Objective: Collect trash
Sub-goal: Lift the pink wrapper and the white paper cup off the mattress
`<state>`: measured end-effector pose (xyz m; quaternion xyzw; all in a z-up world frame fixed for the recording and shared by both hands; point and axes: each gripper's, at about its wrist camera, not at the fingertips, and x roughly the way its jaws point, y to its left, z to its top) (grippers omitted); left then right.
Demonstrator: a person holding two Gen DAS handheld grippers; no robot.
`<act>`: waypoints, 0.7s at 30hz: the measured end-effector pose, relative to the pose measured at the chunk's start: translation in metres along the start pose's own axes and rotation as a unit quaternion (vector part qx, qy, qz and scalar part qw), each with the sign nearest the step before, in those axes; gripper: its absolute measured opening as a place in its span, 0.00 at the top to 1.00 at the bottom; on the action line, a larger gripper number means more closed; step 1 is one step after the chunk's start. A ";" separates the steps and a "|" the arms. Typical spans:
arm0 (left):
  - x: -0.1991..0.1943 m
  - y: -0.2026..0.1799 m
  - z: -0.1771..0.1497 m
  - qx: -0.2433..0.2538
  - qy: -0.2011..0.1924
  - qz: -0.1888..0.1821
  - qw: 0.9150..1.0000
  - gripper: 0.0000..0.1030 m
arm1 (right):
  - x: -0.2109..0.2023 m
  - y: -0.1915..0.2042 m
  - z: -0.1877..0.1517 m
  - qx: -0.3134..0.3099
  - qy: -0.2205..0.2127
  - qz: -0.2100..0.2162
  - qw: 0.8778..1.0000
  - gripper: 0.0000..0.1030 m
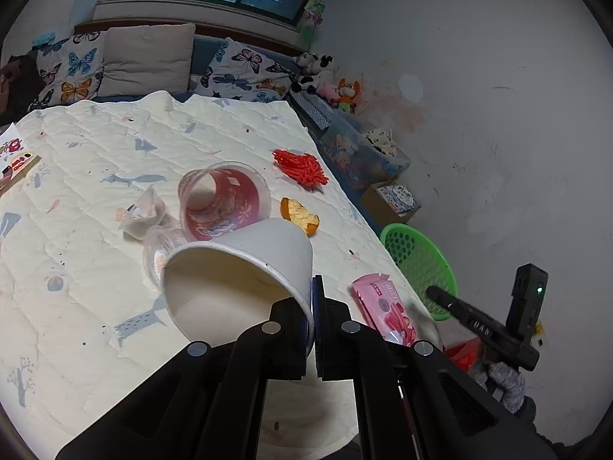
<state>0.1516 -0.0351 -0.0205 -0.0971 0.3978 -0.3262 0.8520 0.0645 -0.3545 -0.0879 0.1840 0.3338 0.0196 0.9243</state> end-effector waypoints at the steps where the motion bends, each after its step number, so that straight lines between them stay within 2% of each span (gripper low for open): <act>1: 0.000 -0.001 0.000 0.001 0.000 0.000 1.000 0.97 | 0.002 0.002 -0.003 -0.004 0.004 -0.003 1.000 0.55; 7: 0.001 0.004 -0.002 -0.003 0.004 0.004 1.000 0.97 | 0.021 0.019 -0.014 -0.030 0.027 -0.012 0.999 0.34; 13: -0.003 0.012 -0.005 -0.010 0.002 0.005 1.000 0.97 | 0.048 0.035 -0.026 -0.075 0.056 -0.054 0.994 0.23; 19: -0.003 0.012 -0.004 -0.008 0.003 0.004 1.000 0.97 | 0.066 0.031 -0.036 -0.074 0.081 -0.070 0.991 0.23; 21: -0.003 0.010 -0.003 -0.006 0.002 0.003 1.000 0.97 | 0.065 0.031 -0.037 -0.078 0.080 -0.075 0.991 0.28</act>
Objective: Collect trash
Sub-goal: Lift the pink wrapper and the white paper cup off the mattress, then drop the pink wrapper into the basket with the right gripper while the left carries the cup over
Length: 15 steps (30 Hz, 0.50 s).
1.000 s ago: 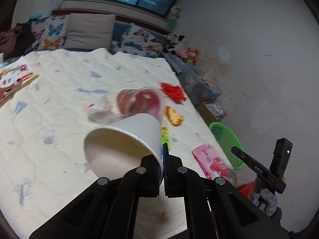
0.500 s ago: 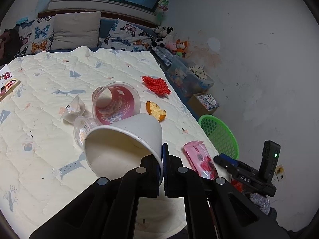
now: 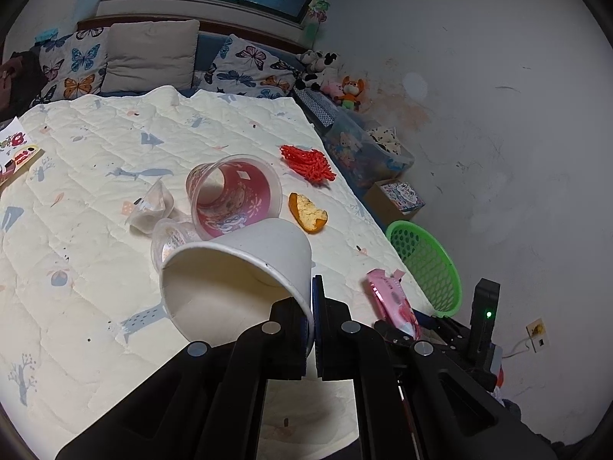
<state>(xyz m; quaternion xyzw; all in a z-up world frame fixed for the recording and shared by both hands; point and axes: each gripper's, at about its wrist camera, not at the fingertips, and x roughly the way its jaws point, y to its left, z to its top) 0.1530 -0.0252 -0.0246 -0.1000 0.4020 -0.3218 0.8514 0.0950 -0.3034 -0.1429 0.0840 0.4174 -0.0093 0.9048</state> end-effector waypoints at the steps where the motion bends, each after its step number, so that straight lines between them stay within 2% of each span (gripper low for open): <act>1: 0.001 -0.002 0.001 0.002 0.000 -0.001 1.000 0.97 | -0.001 -0.001 0.000 0.000 -0.001 0.000 1.000 0.32; 8: 0.008 -0.017 0.005 0.016 0.006 -0.010 1.000 0.97 | -0.015 -0.015 0.003 0.026 -0.012 0.025 0.999 0.41; 15: 0.016 -0.039 0.013 0.034 0.008 -0.026 0.999 0.97 | -0.042 -0.026 0.007 0.044 -0.039 0.047 0.997 0.42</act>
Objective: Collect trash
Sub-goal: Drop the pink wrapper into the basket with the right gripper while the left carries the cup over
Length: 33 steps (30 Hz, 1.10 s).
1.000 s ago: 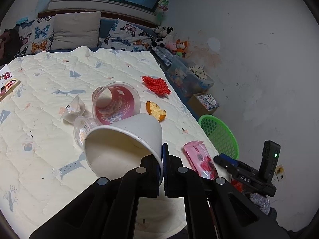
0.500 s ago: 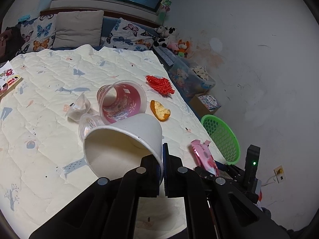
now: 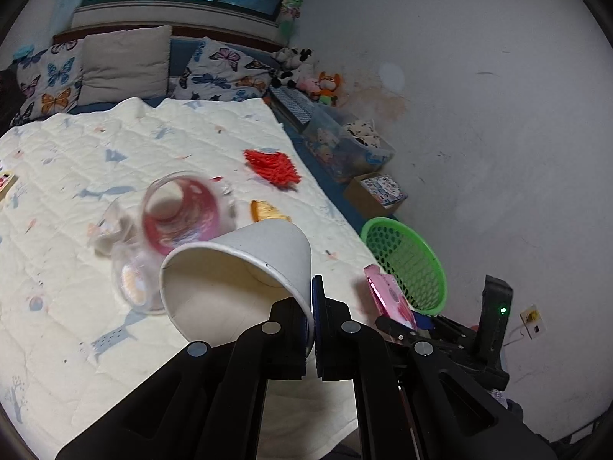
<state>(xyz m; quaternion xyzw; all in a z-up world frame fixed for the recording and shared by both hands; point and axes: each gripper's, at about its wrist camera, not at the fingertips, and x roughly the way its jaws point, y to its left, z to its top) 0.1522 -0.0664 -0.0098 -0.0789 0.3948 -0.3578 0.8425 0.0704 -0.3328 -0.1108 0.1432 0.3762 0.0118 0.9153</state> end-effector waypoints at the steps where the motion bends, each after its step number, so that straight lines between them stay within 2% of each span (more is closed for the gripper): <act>1: 0.002 -0.004 0.002 0.004 0.001 -0.003 1.000 0.97 | -0.006 -0.004 0.003 0.002 -0.007 0.001 1.000 0.42; 6: 0.017 -0.026 0.013 0.014 0.009 -0.024 1.000 0.97 | -0.029 -0.032 0.020 0.027 -0.029 -0.006 0.999 0.42; 14: 0.046 -0.067 0.031 0.042 0.020 -0.041 0.998 0.97 | -0.047 -0.114 0.045 0.058 -0.038 -0.070 0.995 0.41; 21: 0.078 -0.096 0.045 0.060 0.039 -0.043 0.997 0.97 | -0.032 -0.173 0.050 0.097 -0.029 -0.101 0.990 0.40; 26: 0.103 -0.114 0.052 0.074 0.055 -0.045 0.995 0.97 | -0.013 -0.206 0.050 0.122 -0.013 -0.101 0.987 0.39; 31: 0.131 -0.133 0.055 0.090 0.077 -0.049 0.992 0.97 | -0.003 -0.226 0.048 0.136 -0.018 -0.114 0.984 0.25; 33: 0.142 -0.141 0.056 0.098 0.086 -0.050 0.990 0.97 | -0.002 -0.233 0.047 0.142 -0.021 -0.123 0.982 0.23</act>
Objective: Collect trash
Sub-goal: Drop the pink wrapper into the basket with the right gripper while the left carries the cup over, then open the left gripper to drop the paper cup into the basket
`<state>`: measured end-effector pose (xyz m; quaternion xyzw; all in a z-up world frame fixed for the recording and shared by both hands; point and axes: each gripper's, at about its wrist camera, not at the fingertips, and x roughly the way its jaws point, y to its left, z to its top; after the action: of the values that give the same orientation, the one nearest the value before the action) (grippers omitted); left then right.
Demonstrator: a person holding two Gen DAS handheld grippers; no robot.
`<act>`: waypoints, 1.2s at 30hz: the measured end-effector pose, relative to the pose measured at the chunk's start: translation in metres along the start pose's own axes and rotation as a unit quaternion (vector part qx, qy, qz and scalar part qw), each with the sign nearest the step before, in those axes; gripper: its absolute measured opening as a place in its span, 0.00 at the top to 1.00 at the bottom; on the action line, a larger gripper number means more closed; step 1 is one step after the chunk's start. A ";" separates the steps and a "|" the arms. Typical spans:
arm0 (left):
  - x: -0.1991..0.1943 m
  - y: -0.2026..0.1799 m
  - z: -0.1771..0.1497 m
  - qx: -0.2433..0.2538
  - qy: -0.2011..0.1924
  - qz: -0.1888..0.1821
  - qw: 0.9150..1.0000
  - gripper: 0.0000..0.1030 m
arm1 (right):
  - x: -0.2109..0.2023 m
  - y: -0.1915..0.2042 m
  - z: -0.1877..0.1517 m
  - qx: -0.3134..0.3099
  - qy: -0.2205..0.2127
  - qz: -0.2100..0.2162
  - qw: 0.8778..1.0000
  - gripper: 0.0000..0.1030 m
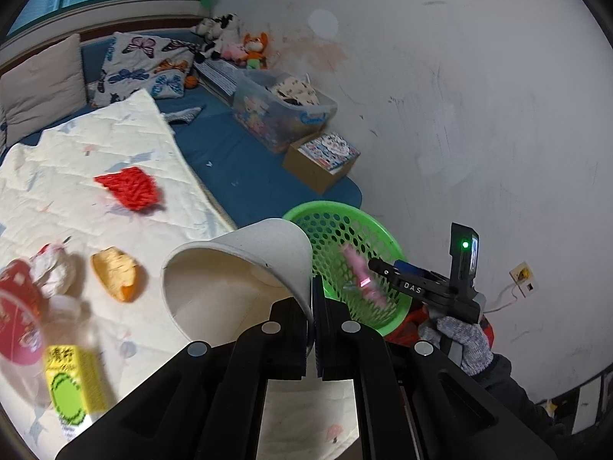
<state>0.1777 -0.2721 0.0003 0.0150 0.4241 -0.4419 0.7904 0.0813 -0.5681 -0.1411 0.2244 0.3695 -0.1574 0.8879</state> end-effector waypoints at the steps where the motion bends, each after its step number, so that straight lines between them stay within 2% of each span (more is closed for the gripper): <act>1: 0.003 -0.003 0.000 0.003 0.003 0.000 1.000 0.97 | 0.001 -0.003 0.001 0.002 0.000 0.000 1.000 0.23; 12: 0.080 -0.044 0.011 0.048 0.068 -0.013 0.996 0.97 | -0.038 -0.019 -0.011 0.011 -0.038 0.000 0.999 0.23; 21: 0.171 -0.084 0.004 0.070 0.156 -0.021 0.985 0.97 | -0.069 -0.036 -0.031 0.026 -0.062 -0.006 0.998 0.22; 25: 0.203 -0.095 0.001 0.056 0.188 -0.030 0.980 0.97 | -0.079 -0.045 -0.038 0.035 -0.067 -0.009 0.997 0.22; 27: 0.215 -0.101 0.000 0.054 0.196 -0.031 0.979 0.87 | -0.083 -0.050 -0.041 0.040 -0.069 -0.010 0.997 0.22; 31: 0.222 -0.109 -0.004 0.047 0.203 -0.045 0.977 0.78 | -0.086 -0.059 -0.045 0.050 -0.071 -0.011 0.996 0.22; 32: 0.222 -0.108 -0.003 0.046 0.201 -0.047 0.977 0.73 | -0.087 -0.061 -0.046 0.052 -0.070 -0.011 0.996 0.22; 36: 0.211 -0.107 -0.005 0.060 0.184 -0.036 0.980 0.71 | -0.087 -0.063 -0.050 0.056 -0.070 -0.010 0.996 0.22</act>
<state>0.1514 -0.4799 -0.1098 0.1283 0.5353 -0.4845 0.6799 -0.0350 -0.5865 -0.1268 0.2586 0.2992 -0.2018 0.8960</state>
